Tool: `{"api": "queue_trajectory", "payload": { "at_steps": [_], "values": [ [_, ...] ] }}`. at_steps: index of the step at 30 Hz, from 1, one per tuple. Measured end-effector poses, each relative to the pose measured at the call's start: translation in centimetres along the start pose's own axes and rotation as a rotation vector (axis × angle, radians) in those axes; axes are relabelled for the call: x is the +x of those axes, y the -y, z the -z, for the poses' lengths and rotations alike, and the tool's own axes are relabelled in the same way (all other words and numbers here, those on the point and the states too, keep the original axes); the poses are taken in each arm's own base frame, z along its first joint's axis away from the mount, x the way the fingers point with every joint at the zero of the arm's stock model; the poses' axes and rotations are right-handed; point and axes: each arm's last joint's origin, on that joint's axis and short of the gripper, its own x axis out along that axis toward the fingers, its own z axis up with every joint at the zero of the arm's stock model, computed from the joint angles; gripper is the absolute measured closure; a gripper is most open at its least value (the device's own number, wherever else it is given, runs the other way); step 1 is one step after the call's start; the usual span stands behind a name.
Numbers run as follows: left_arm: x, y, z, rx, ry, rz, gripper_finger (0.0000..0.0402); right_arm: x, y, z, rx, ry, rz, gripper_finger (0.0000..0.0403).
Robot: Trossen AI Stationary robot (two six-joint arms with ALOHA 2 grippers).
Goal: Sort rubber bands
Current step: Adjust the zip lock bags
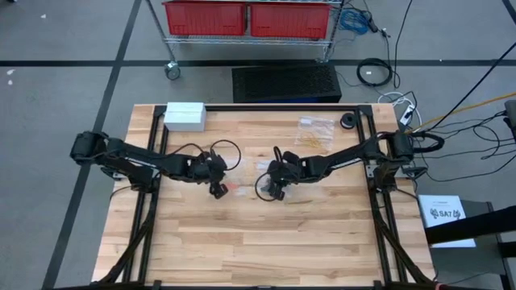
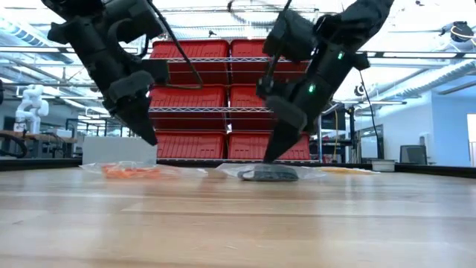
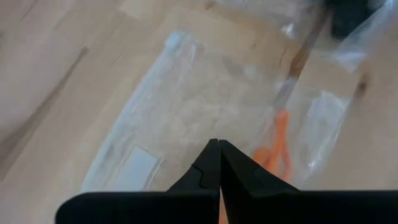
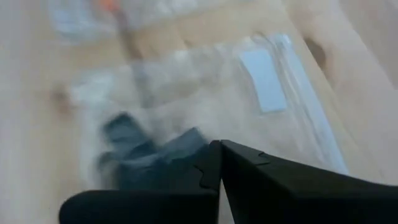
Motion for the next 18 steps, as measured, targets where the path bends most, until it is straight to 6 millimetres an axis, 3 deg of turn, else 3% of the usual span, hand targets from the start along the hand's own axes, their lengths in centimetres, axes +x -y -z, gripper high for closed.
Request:
{"api": "queue_trajectory", "payload": {
  "at_steps": [6, 18],
  "values": [
    [0.0, 0.0, -0.3, -0.001, 0.027, 0.002, 0.0397, 1.8, 0.7, 0.4, 0.007, -0.024, 0.03, 0.0403],
    [0.0, 0.0, -0.5, 0.01, 0.046, 0.004, 0.0397, 1.4, -0.4, -0.4, -0.084, 0.006, -0.057, 0.0403]
  ]
}}
